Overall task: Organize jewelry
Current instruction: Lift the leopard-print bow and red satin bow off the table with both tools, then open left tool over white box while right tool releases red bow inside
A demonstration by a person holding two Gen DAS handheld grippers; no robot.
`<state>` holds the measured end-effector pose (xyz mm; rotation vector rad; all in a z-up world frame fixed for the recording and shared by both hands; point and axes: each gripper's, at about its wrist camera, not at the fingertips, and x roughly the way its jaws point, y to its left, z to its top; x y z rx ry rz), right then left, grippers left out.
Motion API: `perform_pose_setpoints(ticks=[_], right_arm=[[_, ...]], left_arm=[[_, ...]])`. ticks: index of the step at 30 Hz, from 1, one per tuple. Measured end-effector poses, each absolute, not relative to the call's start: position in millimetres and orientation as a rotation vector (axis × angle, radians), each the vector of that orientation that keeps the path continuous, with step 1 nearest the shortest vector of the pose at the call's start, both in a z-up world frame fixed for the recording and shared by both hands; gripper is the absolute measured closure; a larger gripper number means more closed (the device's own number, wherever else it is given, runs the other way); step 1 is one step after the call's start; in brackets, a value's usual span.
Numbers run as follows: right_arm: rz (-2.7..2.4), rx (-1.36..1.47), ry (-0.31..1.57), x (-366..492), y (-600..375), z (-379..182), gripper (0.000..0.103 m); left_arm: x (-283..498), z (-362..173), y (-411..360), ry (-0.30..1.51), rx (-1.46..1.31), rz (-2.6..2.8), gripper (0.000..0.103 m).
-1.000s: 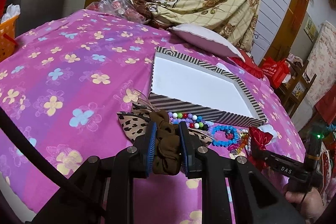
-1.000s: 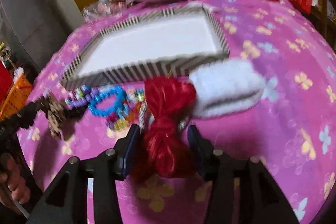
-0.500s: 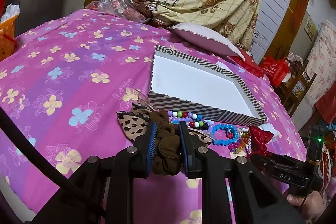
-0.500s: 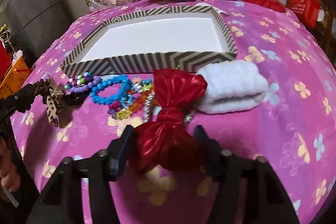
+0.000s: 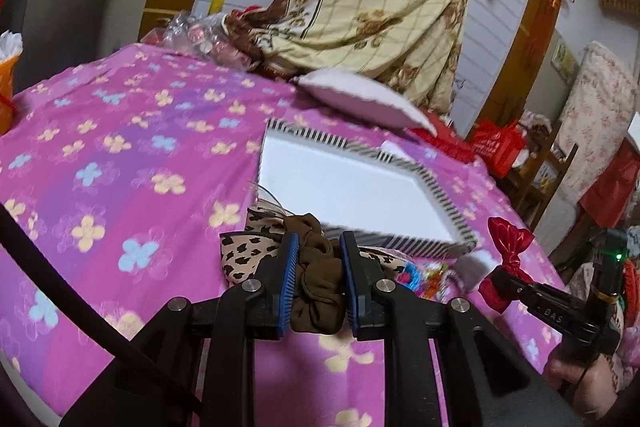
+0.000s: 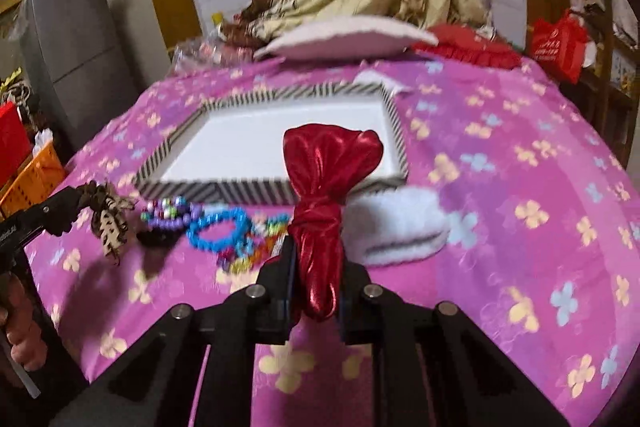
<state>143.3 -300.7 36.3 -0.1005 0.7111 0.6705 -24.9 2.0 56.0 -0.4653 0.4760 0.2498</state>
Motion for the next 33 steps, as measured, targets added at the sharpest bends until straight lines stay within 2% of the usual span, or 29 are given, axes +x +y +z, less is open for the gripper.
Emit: perform_pose_setpoints(ticks=[5,14,18,22,27,33], right_arm=[[0.62,-0.046,0.672,164.9,-295.8,50.5,0.087],[0.559,-0.049,0.666,224.0,-268.6,52.5,0.087],[0.575,-0.059,0.718,247.5,-257.5,34.7,0.087],[0.609,-0.068,0.778,266.9,-246.4,17.4,0.087],[0.607,-0.088,0.883,285.8,-237.0,-9.4,0.087],[0.553,-0.099,0.898,286.1,-241.5,-12.3,0.088]], left_arm=[[-9.0,74.6,14.6,0.436,-0.472,0.245,0.103],[69.0,99.3,33.4,0.409,-0.487,0.194,0.103],[97.6,77.8,33.1,0.459,-0.463,0.2,0.103],[123.4,46.6,39.9,0.599,-0.467,0.228,0.103],[129.9,27.9,48.2,0.67,-0.45,0.297,0.103],[135.3,7.9,53.4,0.757,-0.475,0.325,0.103]])
